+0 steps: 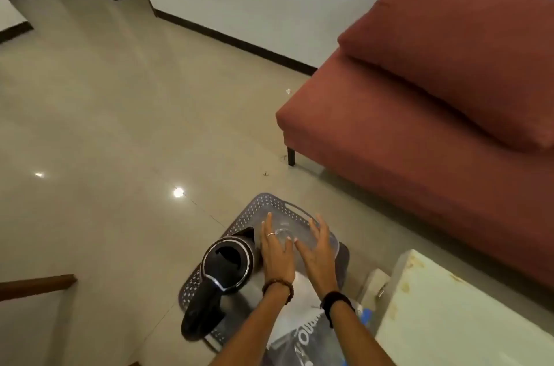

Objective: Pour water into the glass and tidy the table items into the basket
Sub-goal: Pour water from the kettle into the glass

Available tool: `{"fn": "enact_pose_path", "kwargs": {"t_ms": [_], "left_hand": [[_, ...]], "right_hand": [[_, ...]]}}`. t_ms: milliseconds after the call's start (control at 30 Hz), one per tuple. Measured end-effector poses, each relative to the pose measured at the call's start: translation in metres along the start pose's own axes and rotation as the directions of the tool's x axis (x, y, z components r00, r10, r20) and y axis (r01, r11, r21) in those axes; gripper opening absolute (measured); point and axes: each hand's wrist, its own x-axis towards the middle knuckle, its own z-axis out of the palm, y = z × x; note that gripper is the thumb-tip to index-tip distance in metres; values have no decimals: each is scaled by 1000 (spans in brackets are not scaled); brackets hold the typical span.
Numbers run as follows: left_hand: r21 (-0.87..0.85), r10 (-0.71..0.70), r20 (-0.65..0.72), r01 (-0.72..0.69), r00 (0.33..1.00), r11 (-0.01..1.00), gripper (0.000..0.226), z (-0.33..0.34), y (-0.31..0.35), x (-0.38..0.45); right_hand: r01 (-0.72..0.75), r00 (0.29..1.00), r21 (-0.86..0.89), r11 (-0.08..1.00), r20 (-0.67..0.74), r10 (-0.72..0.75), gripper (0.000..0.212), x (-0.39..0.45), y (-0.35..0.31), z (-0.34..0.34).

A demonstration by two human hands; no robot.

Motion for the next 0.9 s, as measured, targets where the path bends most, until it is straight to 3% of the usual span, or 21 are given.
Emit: {"fn": "enact_pose_path", "kwargs": {"t_ms": [67,167,367,533,700,900], "left_hand": [[49,-74,-10,75,997,996,64,15,-23,23],[15,-218,-34,219,975,976,63,34,-53,42],[-93,-298,-173,286,939,954,62,45,-49,42],[-68,-132,-85,127,988,990,54,25,-25,-2],[-332,-11,29,20,1000,943,50,25,16,-95],[-438,26,215,73,976,896,52,77,16,-238]], "right_hand": [[2,999,-20,1000,-47,-3,65,25,20,10],[-60,998,-36,998,12,60,57,43,51,21],[-27,998,-18,999,-51,26,46,46,61,24],[65,989,136,989,-144,-45,47,0,30,-7],[100,951,250,963,-309,-18,45,-88,7,-77],[94,882,296,950,-467,58,47,-214,36,-187]]}}
